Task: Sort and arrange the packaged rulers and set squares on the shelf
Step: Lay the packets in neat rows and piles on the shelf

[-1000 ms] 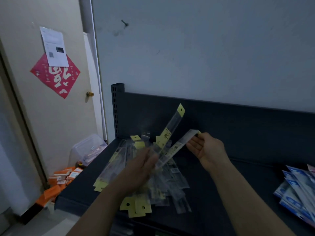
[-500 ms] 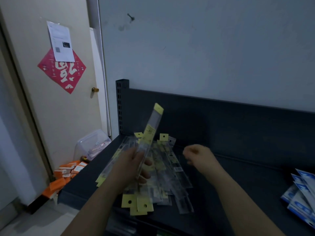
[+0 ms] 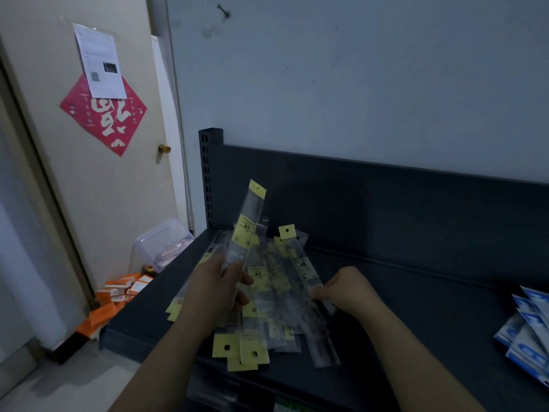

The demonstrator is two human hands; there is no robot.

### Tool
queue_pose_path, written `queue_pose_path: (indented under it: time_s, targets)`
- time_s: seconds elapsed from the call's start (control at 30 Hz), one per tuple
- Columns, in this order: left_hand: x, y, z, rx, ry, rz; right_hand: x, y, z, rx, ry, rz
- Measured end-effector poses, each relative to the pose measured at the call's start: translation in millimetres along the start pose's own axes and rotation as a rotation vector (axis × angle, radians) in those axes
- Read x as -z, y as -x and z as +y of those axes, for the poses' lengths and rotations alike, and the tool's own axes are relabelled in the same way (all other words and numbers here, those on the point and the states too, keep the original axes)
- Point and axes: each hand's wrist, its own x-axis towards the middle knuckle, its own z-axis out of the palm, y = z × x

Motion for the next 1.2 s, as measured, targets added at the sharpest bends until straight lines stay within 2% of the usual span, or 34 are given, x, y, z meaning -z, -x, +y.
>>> queue_pose_path:
  time_s: [0.1, 0.3, 0.4, 0.47, 0.53, 0.67, 0.73, 0.8, 1.0, 1.07, 1.13, 1.2]
  targets:
    - [-4, 1, 1, 0.031, 0.059, -0.028, 3, 1, 1, 0.008, -0.064, -0.046]
    - [-17, 4, 5, 0.127, 0.362, -0.153, 16, 26, -13, 0.113, -0.595, -0.27]
    - [-27, 5, 1, 0.058, 0.299, -0.195, 10, 31, -25, 0.167, -0.728, -0.344]
    - [-31, 8, 2, -0.026, 0.073, -0.148, 1, 33, -33, 0.186, -0.743, -0.361]
    - [-31, 11, 3, -0.056, -0.003, -0.125, -9, 35, -39, 0.221, -0.696, -0.334]
    - [-20, 11, 3, -0.036, 0.1, -0.165, -19, 32, -39, 0.304, -0.514, -0.098]
    - [-8, 10, 3, -0.007, 0.155, -0.121, -19, 24, -31, 0.31, -0.417, 0.058]
    - [5, 6, 1, 0.009, 0.179, -0.047, -21, 18, -22, 0.308, -0.277, 0.132]
    - [32, 0, -12, 0.001, 0.215, 0.106, -39, 15, -27, 0.288, 0.092, 0.0]
    - [36, 1, -15, 0.001, 0.215, 0.11, -42, 12, -27, 0.247, 0.122, -0.019]
    - [40, 1, -19, 0.01, 0.218, 0.106, -41, 12, -26, 0.227, 0.094, 0.009]
    - [43, 0, -24, 0.019, 0.226, 0.108, -41, 16, -29, 0.3, 0.175, 0.102]
